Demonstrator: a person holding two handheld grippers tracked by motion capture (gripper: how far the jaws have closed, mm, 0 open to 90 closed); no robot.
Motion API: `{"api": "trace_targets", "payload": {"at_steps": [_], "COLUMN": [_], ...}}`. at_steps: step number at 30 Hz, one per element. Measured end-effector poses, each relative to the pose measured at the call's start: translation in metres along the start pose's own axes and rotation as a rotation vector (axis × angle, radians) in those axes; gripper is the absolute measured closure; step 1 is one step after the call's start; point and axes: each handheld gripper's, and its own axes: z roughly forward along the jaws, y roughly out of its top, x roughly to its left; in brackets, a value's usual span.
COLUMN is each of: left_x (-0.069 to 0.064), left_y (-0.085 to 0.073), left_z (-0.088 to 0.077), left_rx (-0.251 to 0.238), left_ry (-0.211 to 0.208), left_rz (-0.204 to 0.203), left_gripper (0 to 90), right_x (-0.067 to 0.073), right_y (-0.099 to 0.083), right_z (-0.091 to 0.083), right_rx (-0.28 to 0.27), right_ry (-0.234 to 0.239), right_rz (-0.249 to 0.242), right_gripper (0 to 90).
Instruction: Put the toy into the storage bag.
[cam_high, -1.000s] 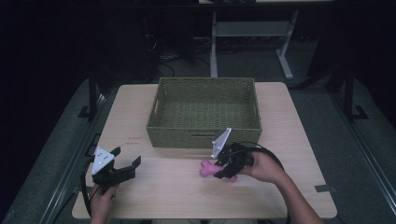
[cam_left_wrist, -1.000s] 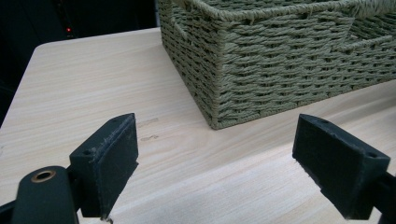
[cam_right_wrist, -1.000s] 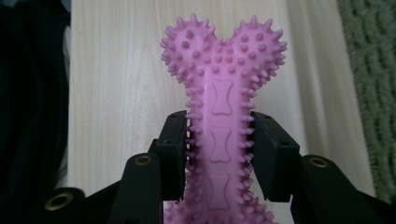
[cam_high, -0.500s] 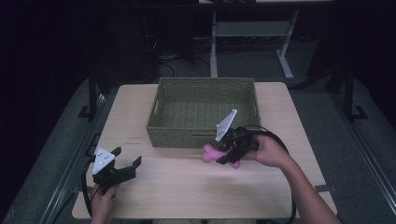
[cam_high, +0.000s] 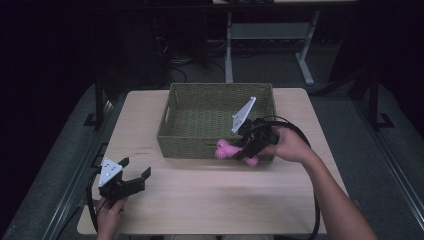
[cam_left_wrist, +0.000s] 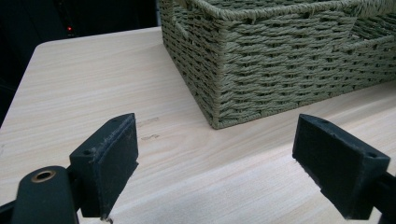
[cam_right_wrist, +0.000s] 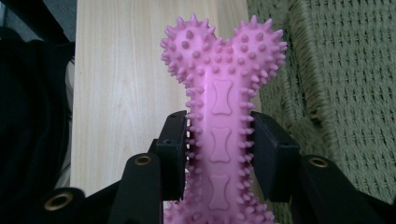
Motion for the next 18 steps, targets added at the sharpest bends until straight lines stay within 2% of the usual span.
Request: {"api": "trace_targets", "payload": {"at_steps": [18], "left_x": [0.000], "left_y": [0.000], "left_z": [0.001], "left_rx": [0.001], "left_ry": [-0.001], "left_rz": [0.001], "left_gripper": [13.8], "right_x": [-0.025], "right_y": [0.015], "right_z": [-0.019], "right_rx": [0.015], "right_ry": [-0.028], "right_rz": [0.008], "right_gripper": [58.2]}}
